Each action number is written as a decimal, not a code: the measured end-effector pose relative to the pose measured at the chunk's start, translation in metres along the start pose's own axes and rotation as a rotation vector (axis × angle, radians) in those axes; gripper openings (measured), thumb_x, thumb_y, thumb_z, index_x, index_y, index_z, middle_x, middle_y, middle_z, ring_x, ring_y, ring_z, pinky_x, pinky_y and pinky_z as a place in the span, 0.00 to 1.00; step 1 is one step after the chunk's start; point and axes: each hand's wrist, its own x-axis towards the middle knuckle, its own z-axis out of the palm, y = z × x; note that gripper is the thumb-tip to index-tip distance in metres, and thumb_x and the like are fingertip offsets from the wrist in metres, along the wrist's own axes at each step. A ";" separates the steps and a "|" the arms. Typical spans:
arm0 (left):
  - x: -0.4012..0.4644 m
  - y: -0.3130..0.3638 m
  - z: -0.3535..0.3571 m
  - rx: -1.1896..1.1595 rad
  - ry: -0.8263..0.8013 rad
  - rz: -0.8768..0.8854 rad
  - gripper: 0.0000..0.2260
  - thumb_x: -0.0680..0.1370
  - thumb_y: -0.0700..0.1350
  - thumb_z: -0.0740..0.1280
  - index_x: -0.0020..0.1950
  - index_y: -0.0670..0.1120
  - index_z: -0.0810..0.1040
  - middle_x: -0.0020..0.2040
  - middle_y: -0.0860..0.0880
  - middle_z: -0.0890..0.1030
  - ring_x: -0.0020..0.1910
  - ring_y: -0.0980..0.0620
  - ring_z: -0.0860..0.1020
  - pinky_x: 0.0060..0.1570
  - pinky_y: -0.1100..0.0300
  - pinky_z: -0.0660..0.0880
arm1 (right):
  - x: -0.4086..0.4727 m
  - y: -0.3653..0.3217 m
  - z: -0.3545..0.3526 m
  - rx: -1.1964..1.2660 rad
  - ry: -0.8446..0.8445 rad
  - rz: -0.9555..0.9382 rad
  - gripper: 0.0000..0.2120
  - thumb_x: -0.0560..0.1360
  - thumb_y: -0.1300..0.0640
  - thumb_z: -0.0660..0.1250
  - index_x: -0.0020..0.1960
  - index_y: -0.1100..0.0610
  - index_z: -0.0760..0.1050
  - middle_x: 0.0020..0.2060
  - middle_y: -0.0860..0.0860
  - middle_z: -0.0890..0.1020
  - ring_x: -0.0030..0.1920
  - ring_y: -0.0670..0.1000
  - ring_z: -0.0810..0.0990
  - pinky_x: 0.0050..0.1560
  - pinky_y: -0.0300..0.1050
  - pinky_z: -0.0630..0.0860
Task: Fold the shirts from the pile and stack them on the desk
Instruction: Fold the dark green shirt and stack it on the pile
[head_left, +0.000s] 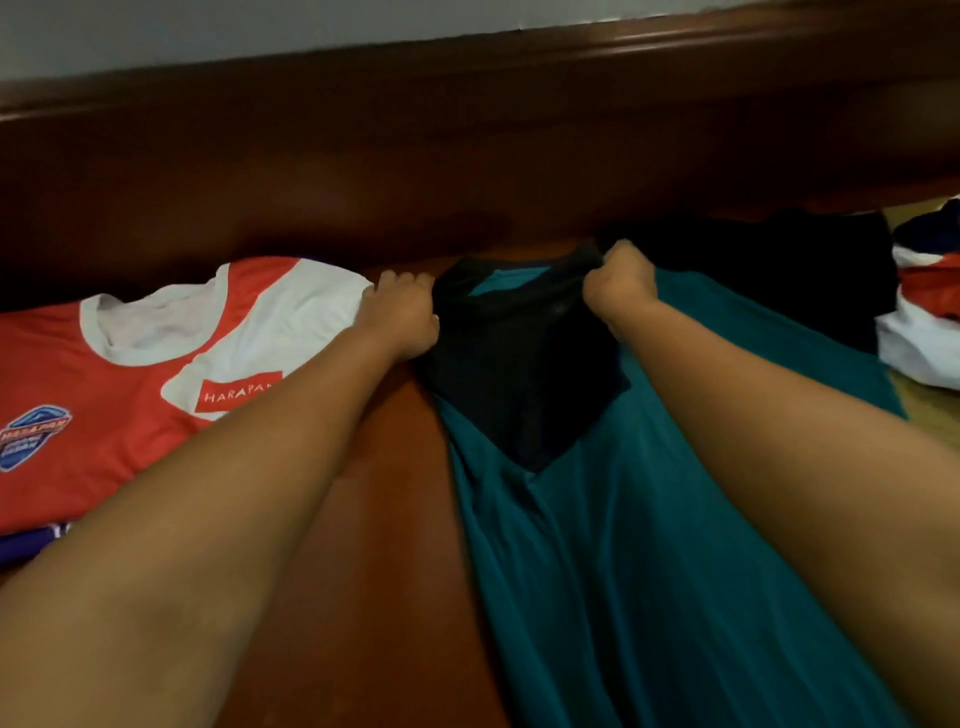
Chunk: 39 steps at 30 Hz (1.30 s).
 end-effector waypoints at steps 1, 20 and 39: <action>0.004 -0.001 -0.003 0.036 0.019 0.004 0.19 0.80 0.47 0.61 0.69 0.42 0.69 0.66 0.40 0.72 0.66 0.39 0.66 0.63 0.46 0.64 | 0.004 -0.004 -0.002 0.005 0.016 -0.019 0.17 0.78 0.64 0.58 0.67 0.61 0.67 0.63 0.60 0.73 0.61 0.59 0.75 0.58 0.48 0.73; -0.049 0.023 0.033 -0.010 -0.012 -0.098 0.25 0.83 0.56 0.50 0.79 0.49 0.52 0.79 0.45 0.52 0.77 0.44 0.51 0.73 0.43 0.54 | -0.051 0.078 0.028 -0.471 -0.073 -0.435 0.24 0.83 0.45 0.50 0.76 0.53 0.57 0.77 0.52 0.55 0.77 0.57 0.49 0.74 0.61 0.48; -0.405 0.196 0.111 -0.389 0.258 -0.418 0.18 0.75 0.50 0.61 0.64 0.48 0.77 0.69 0.39 0.71 0.67 0.39 0.68 0.65 0.48 0.66 | -0.348 0.231 -0.042 0.229 -0.345 -0.237 0.07 0.77 0.63 0.64 0.48 0.58 0.81 0.39 0.50 0.82 0.42 0.49 0.79 0.46 0.41 0.71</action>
